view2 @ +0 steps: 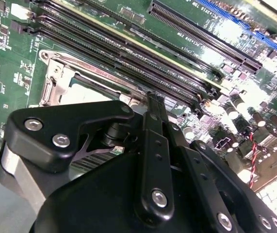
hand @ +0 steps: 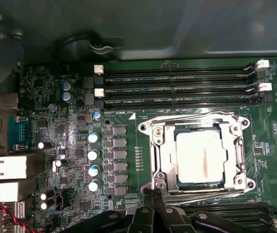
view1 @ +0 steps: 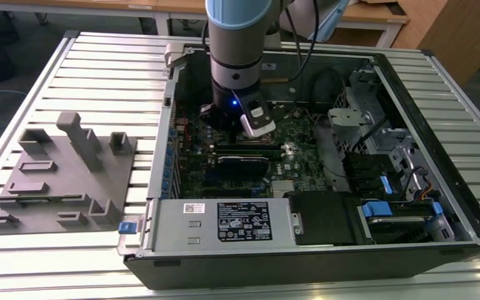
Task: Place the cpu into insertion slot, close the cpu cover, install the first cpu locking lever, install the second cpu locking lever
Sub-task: 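Install the second cpu locking lever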
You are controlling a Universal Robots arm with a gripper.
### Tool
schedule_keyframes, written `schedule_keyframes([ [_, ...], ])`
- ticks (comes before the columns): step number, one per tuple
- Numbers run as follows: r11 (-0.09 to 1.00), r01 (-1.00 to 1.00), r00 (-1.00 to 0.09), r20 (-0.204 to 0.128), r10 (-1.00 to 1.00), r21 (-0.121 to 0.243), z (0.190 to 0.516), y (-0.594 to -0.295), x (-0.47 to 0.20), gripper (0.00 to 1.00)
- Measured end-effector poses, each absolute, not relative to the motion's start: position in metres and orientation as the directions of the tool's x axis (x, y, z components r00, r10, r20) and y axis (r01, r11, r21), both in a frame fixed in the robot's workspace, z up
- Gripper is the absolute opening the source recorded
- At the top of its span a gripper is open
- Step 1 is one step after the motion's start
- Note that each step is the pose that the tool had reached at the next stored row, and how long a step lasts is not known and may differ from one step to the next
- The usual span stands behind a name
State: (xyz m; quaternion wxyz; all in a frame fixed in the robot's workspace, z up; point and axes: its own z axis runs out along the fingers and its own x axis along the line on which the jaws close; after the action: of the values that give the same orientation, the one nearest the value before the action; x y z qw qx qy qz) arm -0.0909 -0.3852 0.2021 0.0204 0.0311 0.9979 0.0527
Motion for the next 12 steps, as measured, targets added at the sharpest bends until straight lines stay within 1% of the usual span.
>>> schedule_keyframes([
  [4,0.991,0.060,-0.997,-0.037,0.065,0.117,0.2006,-0.3864,-0.0919,0.11],
  [8,0.988,0.060,-0.997,-0.035,0.066,0.140,0.2001,-0.3868,-0.0930,0.11],
  [12,0.988,0.060,-0.997,-0.035,0.066,0.143,0.1991,-0.3875,-0.0936,0.11],
])
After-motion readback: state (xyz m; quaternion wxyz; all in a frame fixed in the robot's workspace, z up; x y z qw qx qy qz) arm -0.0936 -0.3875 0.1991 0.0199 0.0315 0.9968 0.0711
